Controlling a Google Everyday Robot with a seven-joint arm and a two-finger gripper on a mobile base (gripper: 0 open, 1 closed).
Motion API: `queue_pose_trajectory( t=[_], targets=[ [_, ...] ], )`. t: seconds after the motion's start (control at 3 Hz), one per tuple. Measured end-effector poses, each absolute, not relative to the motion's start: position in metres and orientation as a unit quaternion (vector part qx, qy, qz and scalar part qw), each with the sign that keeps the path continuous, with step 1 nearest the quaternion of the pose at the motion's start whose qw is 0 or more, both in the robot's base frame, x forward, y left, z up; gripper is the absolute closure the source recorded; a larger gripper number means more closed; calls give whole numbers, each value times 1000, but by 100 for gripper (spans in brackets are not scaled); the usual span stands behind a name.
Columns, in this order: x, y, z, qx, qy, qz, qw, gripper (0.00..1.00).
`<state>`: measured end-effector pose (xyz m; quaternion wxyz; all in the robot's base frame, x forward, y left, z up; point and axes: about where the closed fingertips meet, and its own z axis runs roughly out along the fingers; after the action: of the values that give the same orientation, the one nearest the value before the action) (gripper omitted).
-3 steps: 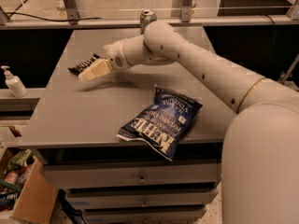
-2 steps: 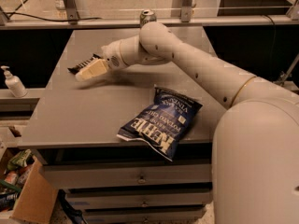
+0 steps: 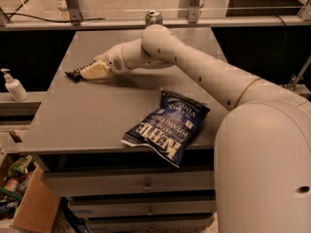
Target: Move rxbar chocolate near 7up can
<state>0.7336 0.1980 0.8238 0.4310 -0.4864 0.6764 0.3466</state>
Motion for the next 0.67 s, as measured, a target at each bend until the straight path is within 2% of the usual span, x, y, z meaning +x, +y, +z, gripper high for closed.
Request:
queue_pose_trajectory(
  t=[0.67],
  targets=[
    [726, 180, 819, -472, 688, 340, 433, 87]
  ],
)
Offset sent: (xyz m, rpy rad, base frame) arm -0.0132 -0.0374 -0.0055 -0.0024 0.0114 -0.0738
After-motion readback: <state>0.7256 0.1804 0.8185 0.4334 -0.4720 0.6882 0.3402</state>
